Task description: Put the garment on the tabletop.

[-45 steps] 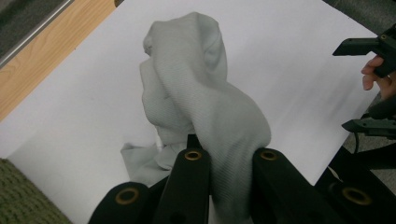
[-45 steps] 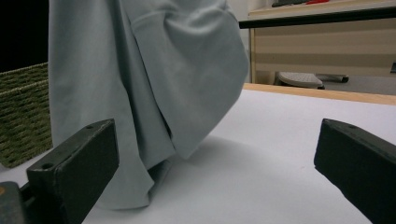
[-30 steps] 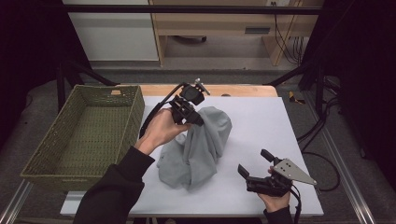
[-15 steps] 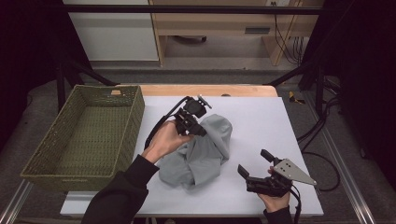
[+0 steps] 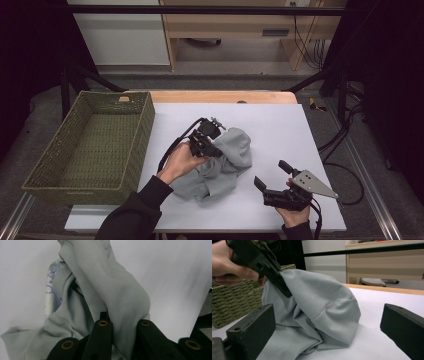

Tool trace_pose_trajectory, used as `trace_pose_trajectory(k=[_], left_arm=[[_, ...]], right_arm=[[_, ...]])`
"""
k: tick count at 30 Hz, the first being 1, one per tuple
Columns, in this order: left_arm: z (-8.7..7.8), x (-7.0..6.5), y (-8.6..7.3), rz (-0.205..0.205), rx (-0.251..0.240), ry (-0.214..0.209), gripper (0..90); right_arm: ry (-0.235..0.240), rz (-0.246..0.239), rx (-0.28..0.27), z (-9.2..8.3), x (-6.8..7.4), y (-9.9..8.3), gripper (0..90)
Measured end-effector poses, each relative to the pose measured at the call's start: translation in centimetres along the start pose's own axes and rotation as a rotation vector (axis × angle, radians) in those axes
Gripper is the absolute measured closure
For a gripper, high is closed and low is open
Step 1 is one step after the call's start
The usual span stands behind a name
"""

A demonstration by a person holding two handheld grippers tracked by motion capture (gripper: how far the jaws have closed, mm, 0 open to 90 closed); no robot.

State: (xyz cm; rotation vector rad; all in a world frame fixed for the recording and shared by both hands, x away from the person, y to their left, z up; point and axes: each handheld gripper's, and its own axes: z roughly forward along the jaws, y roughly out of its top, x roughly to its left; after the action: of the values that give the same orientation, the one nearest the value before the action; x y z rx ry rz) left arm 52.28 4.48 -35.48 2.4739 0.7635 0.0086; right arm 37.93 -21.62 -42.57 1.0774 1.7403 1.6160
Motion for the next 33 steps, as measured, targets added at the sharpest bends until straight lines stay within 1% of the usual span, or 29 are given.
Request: trace_pose_trajectory(k=[2,3,4,7,10,12,15,17,18,23,24,25,26,27,28,30,31,32,33], left_arm=[[0.5,0.0,-0.2,0.0,0.002,-0.001,85.8],[0.8,0.0,-0.3,-0.001,0.009,-0.007,85.7],[1.0,0.0,-0.4,-0.002,0.004,-0.01,85.7],[1.6,-0.1,-0.6,-0.002,0.01,-0.015,85.3],[1.8,-0.1,-0.7,0.0,0.004,-0.019,82.4],[1.9,-0.1,-0.8,0.0,-0.008,-0.02,76.1],[1.6,-0.2,-0.8,-0.009,-0.043,-0.014,60.0],[1.5,-0.2,-0.8,-0.019,-0.068,-0.03,49.9],[1.4,-0.1,-0.8,-0.017,-0.078,-0.037,45.4],[0.8,-0.3,-1.3,0.005,-0.171,-0.04,33.7],[0.7,-0.3,-1.4,0.012,-0.181,-0.031,27.7],[0.6,-0.4,-1.5,0.008,-0.198,-0.017,24.8],[0.5,-0.6,-1.6,0.009,-0.213,0.011,19.8],[0.4,-0.7,-1.7,0.006,-0.219,0.025,13.8],[0.3,-0.7,-1.8,0.008,-0.23,0.033,11.3],[-0.1,-0.7,-2.1,0.005,-0.258,0.011,9.3],[-0.1,-0.7,-2.3,-0.01,-0.282,0.001,8.0],[-0.2,-0.6,-2.5,-0.01,-0.294,-0.013,7.4],[-0.3,-0.7,-2.6,-0.016,-0.307,-0.017,6.9]], right_arm=[[-0.004,-0.008,0.005,0.0,0.0,0.0,0.3],[0.001,0.005,0.006,0.0,0.0,0.0,0.3],[0.002,0.009,0.009,0.0,0.1,0.0,0.2],[0.002,0.004,-0.004,0.0,0.0,0.0,0.2],[0.002,0.004,-0.002,0.0,0.0,0.0,0.3],[0.002,0.003,-0.003,0.0,0.0,0.0,0.2],[-0.004,-0.006,0.009,0.0,0.0,0.0,0.2],[-0.003,-0.005,0.009,0.0,0.0,-0.1,0.3],[-0.003,-0.005,0.009,0.1,0.0,-0.1,0.2],[0.0,-0.002,0.007,0.1,0.0,-0.1,0.2],[0.0,-0.001,0.007,0.1,-0.1,-0.1,0.2],[0.001,0.003,0.004,0.1,-0.1,-0.1,0.3],[0.002,0.005,0.002,0.1,-0.1,-0.1,0.2],[0.002,0.008,0.002,0.1,-0.1,-0.1,0.3],[0.002,0.008,0.004,0.1,-0.1,-0.1,0.3],[0.001,0.007,0.004,0.0,-0.1,-0.1,0.2],[0.0,0.012,0.005,0.1,-0.1,-0.1,0.2],[-0.001,0.012,0.005,0.1,-0.1,-0.1,0.2],[-0.001,0.011,0.005,0.1,-0.1,-0.1,0.2]])
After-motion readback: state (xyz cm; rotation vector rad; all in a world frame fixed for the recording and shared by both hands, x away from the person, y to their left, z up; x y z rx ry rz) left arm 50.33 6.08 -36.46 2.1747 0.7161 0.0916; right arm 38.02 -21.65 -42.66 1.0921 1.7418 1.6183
